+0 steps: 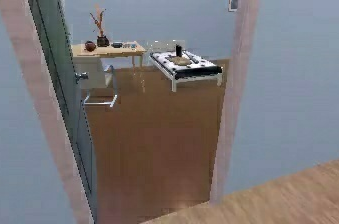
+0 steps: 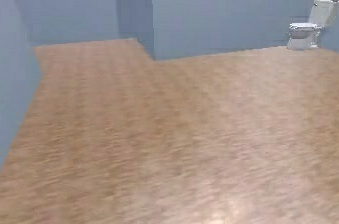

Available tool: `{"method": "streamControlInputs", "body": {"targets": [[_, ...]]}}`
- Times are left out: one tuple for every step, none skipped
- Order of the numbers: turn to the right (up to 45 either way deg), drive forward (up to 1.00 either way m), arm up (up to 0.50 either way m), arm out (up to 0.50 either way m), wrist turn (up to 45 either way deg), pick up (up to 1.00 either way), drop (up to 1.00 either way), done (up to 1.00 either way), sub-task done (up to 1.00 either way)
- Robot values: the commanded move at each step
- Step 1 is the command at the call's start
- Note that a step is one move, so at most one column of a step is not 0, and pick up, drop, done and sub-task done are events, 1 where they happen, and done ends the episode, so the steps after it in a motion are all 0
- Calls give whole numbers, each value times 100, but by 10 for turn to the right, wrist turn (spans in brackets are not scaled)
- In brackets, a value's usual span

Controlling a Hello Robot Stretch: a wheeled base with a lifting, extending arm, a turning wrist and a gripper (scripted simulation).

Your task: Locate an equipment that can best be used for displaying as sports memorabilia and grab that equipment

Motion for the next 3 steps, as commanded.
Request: {"method": "streamControlInputs", "body": {"targets": [[0, 80, 0, 0, 0, 0, 0, 0, 0], [-210, 0, 0, 0, 0, 0, 0, 0, 0], [0, 100, 0, 0, 0, 0, 0, 0, 0]]}}
